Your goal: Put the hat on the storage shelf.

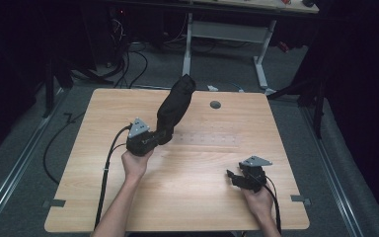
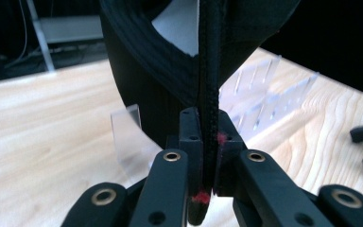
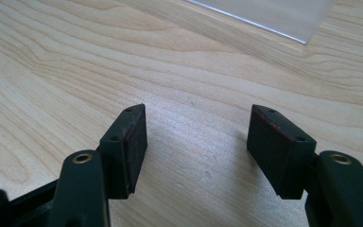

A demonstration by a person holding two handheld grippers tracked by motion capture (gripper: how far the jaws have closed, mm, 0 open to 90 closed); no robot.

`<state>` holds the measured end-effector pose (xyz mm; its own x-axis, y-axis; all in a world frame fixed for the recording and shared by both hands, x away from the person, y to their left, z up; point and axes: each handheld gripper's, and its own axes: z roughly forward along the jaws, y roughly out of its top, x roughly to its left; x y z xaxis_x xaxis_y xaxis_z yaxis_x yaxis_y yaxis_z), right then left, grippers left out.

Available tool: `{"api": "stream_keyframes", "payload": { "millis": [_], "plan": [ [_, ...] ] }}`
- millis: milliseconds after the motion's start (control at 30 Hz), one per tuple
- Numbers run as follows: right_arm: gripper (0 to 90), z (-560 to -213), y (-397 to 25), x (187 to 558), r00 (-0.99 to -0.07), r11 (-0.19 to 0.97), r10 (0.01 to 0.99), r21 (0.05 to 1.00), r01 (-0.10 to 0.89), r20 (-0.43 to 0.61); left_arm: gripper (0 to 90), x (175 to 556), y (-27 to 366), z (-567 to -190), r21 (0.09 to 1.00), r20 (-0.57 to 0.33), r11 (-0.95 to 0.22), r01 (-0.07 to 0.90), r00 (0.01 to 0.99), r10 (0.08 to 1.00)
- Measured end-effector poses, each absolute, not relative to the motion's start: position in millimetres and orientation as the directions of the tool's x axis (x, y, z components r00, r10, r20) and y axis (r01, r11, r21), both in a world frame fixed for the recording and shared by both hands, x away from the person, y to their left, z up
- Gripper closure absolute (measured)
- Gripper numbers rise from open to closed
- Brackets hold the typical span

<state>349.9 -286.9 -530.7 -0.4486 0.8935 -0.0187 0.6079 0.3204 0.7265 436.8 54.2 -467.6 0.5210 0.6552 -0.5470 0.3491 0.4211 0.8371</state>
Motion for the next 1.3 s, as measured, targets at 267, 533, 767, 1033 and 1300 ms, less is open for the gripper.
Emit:
{"api": "stream_keyframes", "payload": {
  "millis": [267,533,767,1033,1300],
  "plan": [
    [38.8,-530.8,-286.8,350.0,-0.448,0.319,0.894,0.727,0.608,-0.019,84.9,433.0,57.0,-474.2,0.832,-0.553,0.408,0.377,0.496,0.670],
    [38.8,-530.8,-286.8,350.0,-0.448,0.319,0.894,0.727,0.608,-0.018,72.3,428.6,58.9,-475.6,0.829,-0.552,0.392,0.398,0.478,0.683],
    [38.5,-530.8,-286.7,349.9,-0.448,0.320,0.894,0.727,0.608,-0.018,52.4,423.0,61.8,-474.1,0.836,-0.539,0.383,0.393,0.459,0.706],
    [36.0,-530.8,-286.6,350.1,-0.448,0.320,0.894,0.726,0.609,-0.019,43.5,413.2,70.4,-470.1,0.827,-0.551,0.390,0.405,0.444,0.707],
    [34.7,-530.9,-286.7,350.3,-0.445,0.319,0.895,0.724,0.611,-0.019,41.1,401.3,77.7,-465.4,0.822,-0.555,0.384,0.420,0.440,0.706]
  ]
}}
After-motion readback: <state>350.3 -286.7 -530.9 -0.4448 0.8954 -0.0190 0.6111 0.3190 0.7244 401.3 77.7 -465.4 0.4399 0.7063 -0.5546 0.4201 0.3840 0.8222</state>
